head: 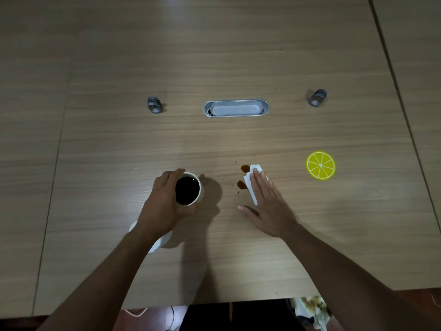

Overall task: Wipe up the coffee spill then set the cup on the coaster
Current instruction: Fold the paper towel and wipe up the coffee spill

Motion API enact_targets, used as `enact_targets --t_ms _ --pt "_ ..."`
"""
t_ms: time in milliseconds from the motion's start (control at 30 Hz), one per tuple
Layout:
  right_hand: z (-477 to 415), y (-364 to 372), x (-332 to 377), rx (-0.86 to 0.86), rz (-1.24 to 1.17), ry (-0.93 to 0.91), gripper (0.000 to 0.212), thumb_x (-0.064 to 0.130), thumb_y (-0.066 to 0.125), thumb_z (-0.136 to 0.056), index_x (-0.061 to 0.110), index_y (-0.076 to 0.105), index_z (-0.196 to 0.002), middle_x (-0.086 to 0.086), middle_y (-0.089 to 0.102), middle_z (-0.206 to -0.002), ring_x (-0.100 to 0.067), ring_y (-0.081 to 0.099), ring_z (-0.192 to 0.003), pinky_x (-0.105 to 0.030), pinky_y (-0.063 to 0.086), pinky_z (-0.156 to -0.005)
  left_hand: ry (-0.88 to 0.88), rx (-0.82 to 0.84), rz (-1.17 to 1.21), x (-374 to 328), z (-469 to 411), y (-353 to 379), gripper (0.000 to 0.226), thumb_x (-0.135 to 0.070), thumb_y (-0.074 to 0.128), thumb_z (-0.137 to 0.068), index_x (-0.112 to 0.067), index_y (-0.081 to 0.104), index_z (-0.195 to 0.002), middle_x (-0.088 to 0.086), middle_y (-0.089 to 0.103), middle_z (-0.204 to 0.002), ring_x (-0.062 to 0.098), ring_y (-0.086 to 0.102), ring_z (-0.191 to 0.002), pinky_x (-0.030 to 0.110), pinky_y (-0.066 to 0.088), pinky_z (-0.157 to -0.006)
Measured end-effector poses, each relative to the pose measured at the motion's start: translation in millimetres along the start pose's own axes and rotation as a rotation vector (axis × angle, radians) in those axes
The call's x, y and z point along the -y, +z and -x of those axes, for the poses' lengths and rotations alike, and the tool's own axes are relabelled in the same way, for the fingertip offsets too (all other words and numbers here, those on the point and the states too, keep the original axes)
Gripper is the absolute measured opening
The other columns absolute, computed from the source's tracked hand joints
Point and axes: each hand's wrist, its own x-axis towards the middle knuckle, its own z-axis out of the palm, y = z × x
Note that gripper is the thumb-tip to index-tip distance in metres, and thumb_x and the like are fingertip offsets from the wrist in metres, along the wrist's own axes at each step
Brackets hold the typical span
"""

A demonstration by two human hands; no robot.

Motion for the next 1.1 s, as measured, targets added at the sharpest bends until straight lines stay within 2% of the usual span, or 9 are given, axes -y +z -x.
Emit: enact_targets --t_ms 100,267,500,733,833,1100 --pt "-1.8 5.0 17.5 -0.003 -0.031 0.004 0.112 0.081 0.042 -0.105 0.004 0.004 -0.178 -0.009 0.001 -0.190 -0.026 -0.002 -0.177 -0.049 0.020 -0.141 0.013 -0.001 -0.001 0.7 0.5 0.8 0.102 -0.026 0.098 -0.071 -0.022 0.046 -0.159 0.000 0.054 -0.152 0.023 0.047 -0.139 0.033 0.044 -0.105" --pt "-2.3 10.7 39.1 0.003 -0.016 0.006 0.114 0.085 0.034 -0.105 0.006 -0.002 -0.178 -0.010 -0.005 -0.190 -0.025 -0.007 -0.176 -0.047 0.014 -0.143 0.025 -0.011 0.016 -0.6 1.9 -0.5 0.102 -0.027 0.098 -0.072 -0.021 0.046 -0.159 0.000 0.054 -0.152 0.023 0.047 -0.138 0.028 0.038 -0.103" --pt "-3.0 14.9 55.8 0.031 -0.004 -0.010 0.113 0.087 0.029 -0.104 0.009 -0.005 -0.179 -0.010 -0.009 -0.190 -0.026 -0.009 -0.176 -0.049 0.016 -0.143 0.009 -0.011 0.032 1.8 6.2 -3.8 0.103 -0.023 0.097 -0.071 -0.020 0.045 -0.160 0.001 0.054 -0.152 0.023 0.046 -0.140 0.028 0.038 -0.103" --pt "0.4 14.8 74.3 0.030 0.080 -0.018 0.106 0.086 0.029 -0.105 0.016 0.004 -0.180 -0.015 -0.004 -0.189 -0.032 -0.007 -0.176 -0.050 0.016 -0.142 0.013 -0.005 0.029 1.3 6.0 -4.7 0.102 -0.025 0.097 -0.071 -0.020 0.046 -0.159 0.001 0.055 -0.149 0.024 0.048 -0.137 0.029 0.040 -0.103" --pt "2.6 13.1 71.2 0.047 0.126 -0.111 0.105 0.083 0.029 -0.107 0.011 0.007 -0.179 -0.013 -0.002 -0.190 -0.036 -0.006 -0.176 -0.055 0.020 -0.139 0.012 -0.008 0.037 -0.5 4.5 -4.7 0.102 -0.025 0.096 -0.071 -0.021 0.046 -0.160 0.001 0.055 -0.150 0.022 0.047 -0.137 0.029 0.040 -0.103" --pt "-13.4 0.5 48.8 0.050 0.155 -0.270 0.101 0.080 0.028 -0.109 0.010 0.009 -0.179 -0.007 0.000 -0.190 -0.027 -0.003 -0.177 -0.050 0.020 -0.140 0.006 -0.018 0.047 -2.2 -3.3 -3.7 0.102 -0.026 0.097 -0.071 -0.024 0.046 -0.159 -0.003 0.054 -0.150 0.019 0.046 -0.138 0.029 0.040 -0.105"
